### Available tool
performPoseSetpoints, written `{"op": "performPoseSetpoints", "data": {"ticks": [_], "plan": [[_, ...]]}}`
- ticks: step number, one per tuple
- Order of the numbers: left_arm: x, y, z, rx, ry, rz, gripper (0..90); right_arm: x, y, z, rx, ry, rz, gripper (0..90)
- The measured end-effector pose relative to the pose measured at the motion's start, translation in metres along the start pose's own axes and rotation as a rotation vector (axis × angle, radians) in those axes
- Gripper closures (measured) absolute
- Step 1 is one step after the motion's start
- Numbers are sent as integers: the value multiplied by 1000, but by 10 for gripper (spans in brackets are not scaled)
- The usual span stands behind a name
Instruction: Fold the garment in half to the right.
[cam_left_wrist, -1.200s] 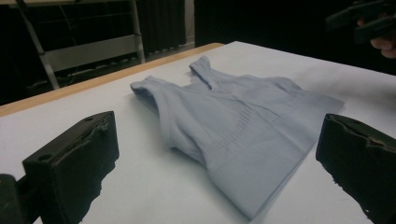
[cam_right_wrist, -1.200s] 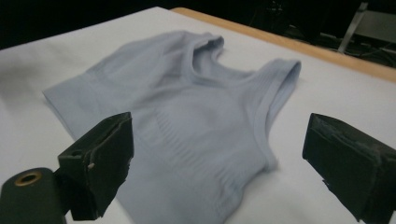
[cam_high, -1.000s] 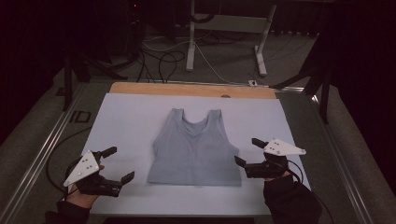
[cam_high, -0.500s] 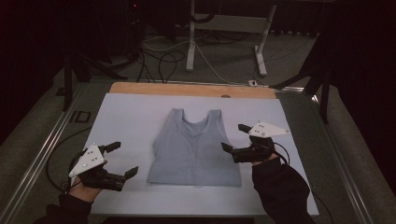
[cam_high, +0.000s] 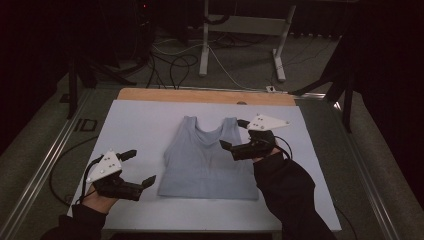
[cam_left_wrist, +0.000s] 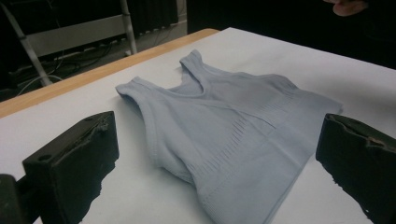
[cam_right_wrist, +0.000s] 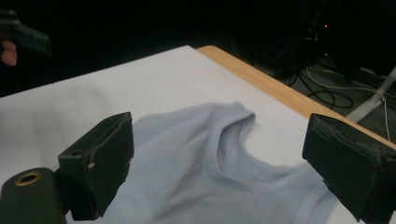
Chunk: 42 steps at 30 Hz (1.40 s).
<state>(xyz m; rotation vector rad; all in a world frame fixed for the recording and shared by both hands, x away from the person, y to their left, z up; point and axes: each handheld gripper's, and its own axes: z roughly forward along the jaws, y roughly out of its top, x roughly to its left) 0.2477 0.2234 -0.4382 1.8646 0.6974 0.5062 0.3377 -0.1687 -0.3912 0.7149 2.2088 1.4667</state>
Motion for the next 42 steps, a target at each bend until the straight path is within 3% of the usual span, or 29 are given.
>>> {"op": "performPoseSetpoints", "data": {"ticks": [5, 6, 10, 19, 29, 36, 42], "plan": [[-3, 2, 2, 3, 16, -11, 0, -1, 6, 15, -2, 12, 2, 90], [-6, 4, 3, -7, 42, -20, 0, -1, 7, 18, 1, 15, 3, 91], [-10, 8, 8, -13, 59, -15, 0, -1, 9, 29, 12, 18, -11, 91], [-19, 12, 28, 56, 58, -30, 0, 2, 23, 66, 42, 57, -17, 91], [-22, -3, 46, 132, 44, -103, 1, -2, 34, 107, 94, 76, -16, 92], [-28, -14, 57, 156, 55, -113, 1, -5, 38, 134, 117, 85, -20, 92], [-27, -26, 59, 185, 59, -146, 1, -5, 33, 155, 132, 100, -20, 92]]}}
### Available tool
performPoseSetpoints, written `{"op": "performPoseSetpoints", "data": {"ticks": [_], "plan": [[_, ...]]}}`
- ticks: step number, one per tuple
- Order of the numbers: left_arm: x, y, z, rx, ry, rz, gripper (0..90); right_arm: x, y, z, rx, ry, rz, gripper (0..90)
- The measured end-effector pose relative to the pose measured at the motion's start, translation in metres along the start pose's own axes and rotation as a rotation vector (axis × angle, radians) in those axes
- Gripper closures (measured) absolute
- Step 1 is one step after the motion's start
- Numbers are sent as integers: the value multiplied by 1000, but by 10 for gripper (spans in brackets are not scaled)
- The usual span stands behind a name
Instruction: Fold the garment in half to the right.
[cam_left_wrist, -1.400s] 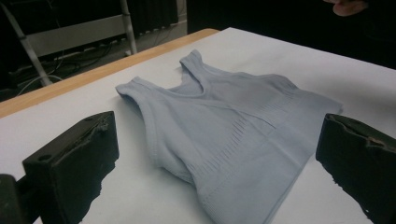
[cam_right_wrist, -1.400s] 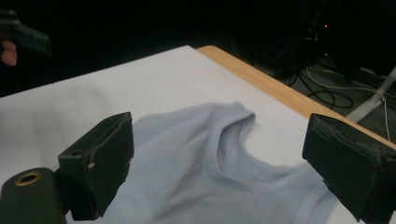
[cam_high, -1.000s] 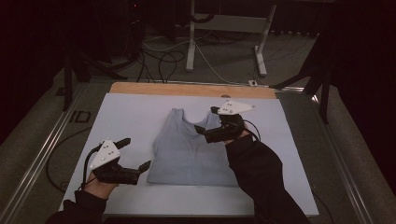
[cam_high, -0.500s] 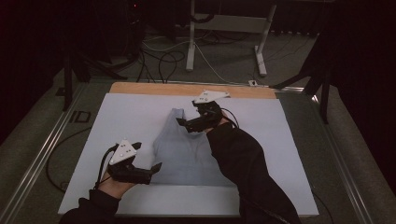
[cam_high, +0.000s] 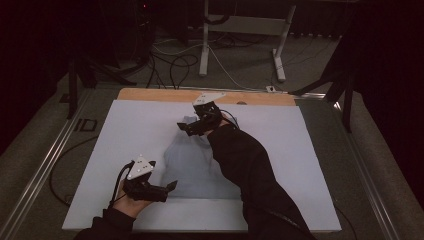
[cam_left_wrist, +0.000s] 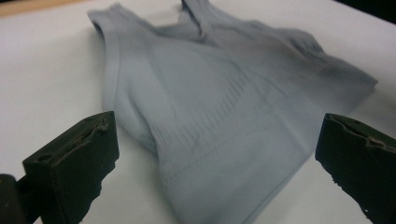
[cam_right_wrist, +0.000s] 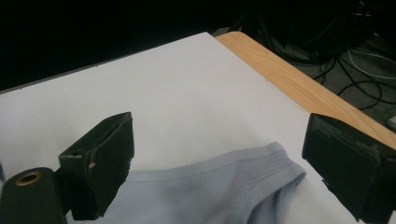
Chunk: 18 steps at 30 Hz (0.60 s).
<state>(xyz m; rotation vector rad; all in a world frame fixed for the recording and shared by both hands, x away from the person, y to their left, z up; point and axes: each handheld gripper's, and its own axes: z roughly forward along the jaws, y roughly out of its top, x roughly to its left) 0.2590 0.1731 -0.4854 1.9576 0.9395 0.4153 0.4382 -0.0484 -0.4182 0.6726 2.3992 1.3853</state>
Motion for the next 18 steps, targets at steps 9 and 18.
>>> {"op": "performPoseSetpoints", "data": {"ticks": [9, 18], "plan": [[9, -13, 7, 53, -5, -54, 50, -4, -8, 28, 37, 12, 16, 92], [12, -22, 18, 171, -6, -94, 160, -7, -17, 44, 64, 18, 26, 92]]}}
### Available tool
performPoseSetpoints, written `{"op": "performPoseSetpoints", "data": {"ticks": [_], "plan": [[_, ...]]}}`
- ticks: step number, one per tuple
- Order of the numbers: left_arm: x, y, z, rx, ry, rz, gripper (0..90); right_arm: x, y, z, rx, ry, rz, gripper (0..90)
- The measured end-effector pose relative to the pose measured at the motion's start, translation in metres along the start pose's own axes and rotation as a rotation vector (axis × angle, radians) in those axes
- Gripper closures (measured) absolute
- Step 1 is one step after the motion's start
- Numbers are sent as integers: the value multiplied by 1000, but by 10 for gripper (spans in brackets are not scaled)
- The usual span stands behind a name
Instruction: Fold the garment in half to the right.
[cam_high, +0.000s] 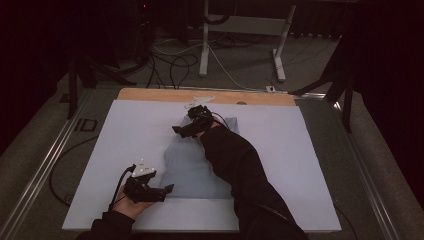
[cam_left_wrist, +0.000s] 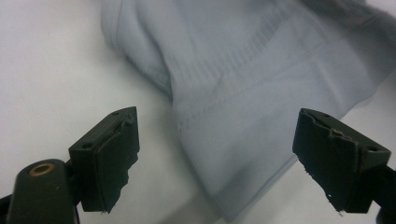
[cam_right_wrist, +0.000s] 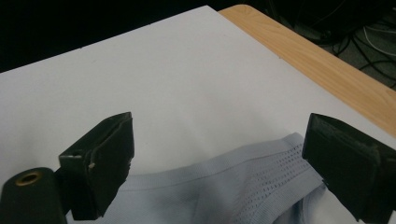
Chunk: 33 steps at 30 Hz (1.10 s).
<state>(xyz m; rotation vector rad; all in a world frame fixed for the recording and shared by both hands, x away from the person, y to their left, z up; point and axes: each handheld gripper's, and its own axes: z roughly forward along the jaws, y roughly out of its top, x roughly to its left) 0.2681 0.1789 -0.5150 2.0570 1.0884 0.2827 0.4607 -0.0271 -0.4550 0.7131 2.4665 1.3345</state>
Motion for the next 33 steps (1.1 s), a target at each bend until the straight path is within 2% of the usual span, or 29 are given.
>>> {"op": "performPoseSetpoints", "data": {"ticks": [3, 5, 12, 16, 20, 23, 26, 29, 30, 33], "plan": [[3, -3, 4, 31, 10, -22, 198, -2, -2, 4, 9, -3, -7, 92], [3, -4, 6, 34, 7, -33, 227, -3, -4, 6, 14, -3, -1, 92], [-1, -6, 12, 70, -6, -17, 351, -9, -7, 12, 35, -16, -1, 96], [-4, -6, 13, 73, -26, -12, 456, -12, -8, 15, 36, -21, 6, 96], [-5, -4, 14, 76, -49, -26, 611, -18, -7, 19, 42, -36, 17, 96], [-5, -3, 13, 68, -56, -36, 699, -23, -5, 22, 45, -50, 37, 96], [-5, -2, 12, 56, -80, -57, 788, -29, -2, 25, 43, -68, 70, 96], [-6, 0, 11, 44, -96, -68, 838, -34, 1, 30, 59, -93, 108, 96], [-6, 0, 11, 44, -95, -68, 842, -36, 2, 33, 65, -103, 130, 96], [-7, 1, 11, 46, -95, -65, 847, -38, 5, 41, 86, -115, 153, 94]]}}
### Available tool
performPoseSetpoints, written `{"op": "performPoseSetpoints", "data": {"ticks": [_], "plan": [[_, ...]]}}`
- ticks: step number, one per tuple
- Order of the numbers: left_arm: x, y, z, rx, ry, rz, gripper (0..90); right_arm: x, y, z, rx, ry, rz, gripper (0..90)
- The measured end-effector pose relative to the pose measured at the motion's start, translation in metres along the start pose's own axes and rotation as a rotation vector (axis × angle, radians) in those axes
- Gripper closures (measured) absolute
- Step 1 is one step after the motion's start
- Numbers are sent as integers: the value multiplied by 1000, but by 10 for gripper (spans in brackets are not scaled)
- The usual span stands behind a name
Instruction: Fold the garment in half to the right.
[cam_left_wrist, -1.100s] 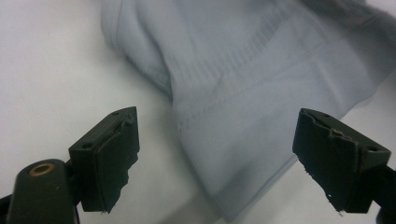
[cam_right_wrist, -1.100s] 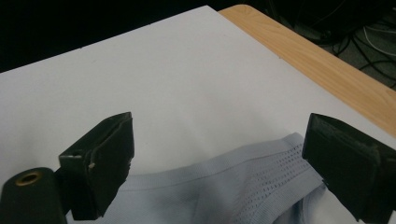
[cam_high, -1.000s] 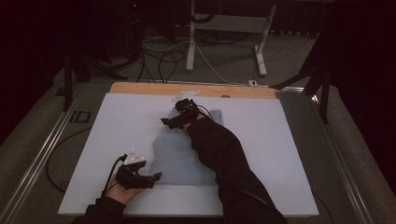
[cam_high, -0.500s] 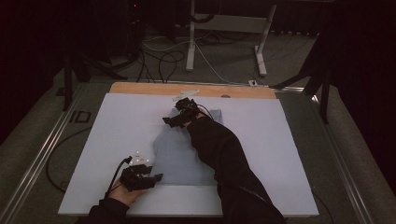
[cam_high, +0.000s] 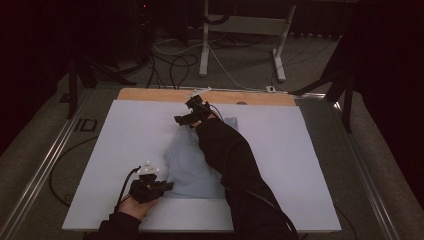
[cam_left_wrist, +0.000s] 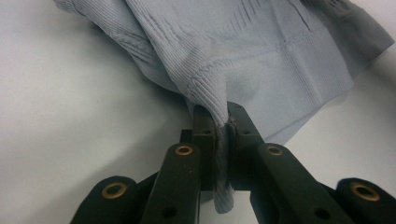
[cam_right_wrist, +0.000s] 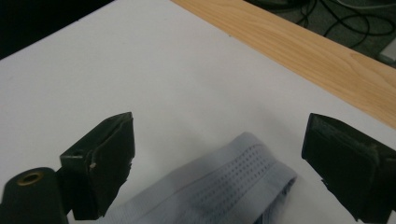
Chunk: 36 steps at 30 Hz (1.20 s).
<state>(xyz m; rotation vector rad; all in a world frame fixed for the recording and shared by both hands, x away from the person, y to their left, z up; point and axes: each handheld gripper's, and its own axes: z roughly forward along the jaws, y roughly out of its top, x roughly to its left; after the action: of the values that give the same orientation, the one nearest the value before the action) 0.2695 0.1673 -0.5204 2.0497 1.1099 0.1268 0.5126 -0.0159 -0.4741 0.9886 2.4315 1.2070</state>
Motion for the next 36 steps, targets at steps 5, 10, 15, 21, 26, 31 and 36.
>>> {"op": "performPoseSetpoints", "data": {"ticks": [5, 10, 15, 21, 26, 31, 36], "plan": [[1, 0, 0, 0, -7, -2, 849, 7, 3, 17, 60, -45, -61, 155], [2, 1, -1, -4, -20, -11, 852, 9, 6, 28, 103, -109, -98, 334], [1, 1, -2, -7, -28, -9, 852, 4, 5, 41, 173, -144, -65, 405], [1, 2, -2, -8, -30, -6, 853, 5, 1, 51, 247, -186, -66, 436], [0, 2, -2, -4, -28, -5, 853, 5, -3, 54, 273, -191, -84, 488], [0, 2, -2, 0, -27, -3, 857, 4, -7, 55, 298, -200, -123, 592], [0, 2, -2, 1, -30, -3, 857, 5, -6, 55, 309, -205, -142, 687]]}}
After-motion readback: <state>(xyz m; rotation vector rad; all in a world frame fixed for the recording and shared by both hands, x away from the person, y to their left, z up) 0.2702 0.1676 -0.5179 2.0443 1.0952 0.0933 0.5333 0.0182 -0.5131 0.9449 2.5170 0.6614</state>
